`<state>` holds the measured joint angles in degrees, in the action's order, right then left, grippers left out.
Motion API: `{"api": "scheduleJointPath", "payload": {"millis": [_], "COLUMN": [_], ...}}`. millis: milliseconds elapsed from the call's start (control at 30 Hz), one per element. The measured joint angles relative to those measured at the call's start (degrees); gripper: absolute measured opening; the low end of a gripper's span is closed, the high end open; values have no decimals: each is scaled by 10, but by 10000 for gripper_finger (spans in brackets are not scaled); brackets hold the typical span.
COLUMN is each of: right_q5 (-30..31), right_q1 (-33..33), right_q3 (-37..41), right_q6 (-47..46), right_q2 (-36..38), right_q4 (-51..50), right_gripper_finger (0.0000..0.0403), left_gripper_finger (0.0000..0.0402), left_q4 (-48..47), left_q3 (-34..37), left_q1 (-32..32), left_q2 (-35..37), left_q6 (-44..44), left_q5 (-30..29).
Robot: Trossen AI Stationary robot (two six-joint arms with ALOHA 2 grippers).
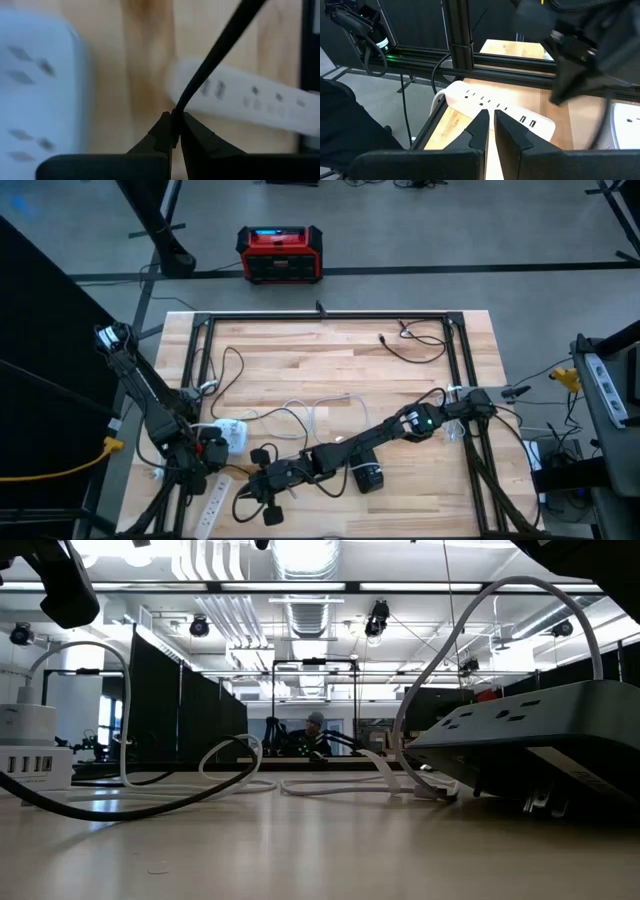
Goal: Insert USB
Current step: Insert the middle left black charger cable into the bottom white outlet extension
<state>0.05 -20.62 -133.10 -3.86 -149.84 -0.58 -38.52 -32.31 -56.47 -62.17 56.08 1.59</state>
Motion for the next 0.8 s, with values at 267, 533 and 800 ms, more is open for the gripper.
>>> {"api": "scheduleJointPath", "payload": {"millis": [267,533,800], "right_q5": [0,0,0], "right_q1": [0,-4,-6], "right_q3": [0,0,0], "right_q6": [5,9,9], "right_q2": [0,0,0], "right_q4": [0,0,-4], "right_gripper_finger": [13,14,14], "left_gripper_finger": [10,10,10], "left_q4": [32,151,225], "left_q3": [11,12,12], "left_q1": [0,2,43], "left_q2": [-32,-140,-171], "left_q6": [45,24,-13], "left_q5": [148,180,163]}}
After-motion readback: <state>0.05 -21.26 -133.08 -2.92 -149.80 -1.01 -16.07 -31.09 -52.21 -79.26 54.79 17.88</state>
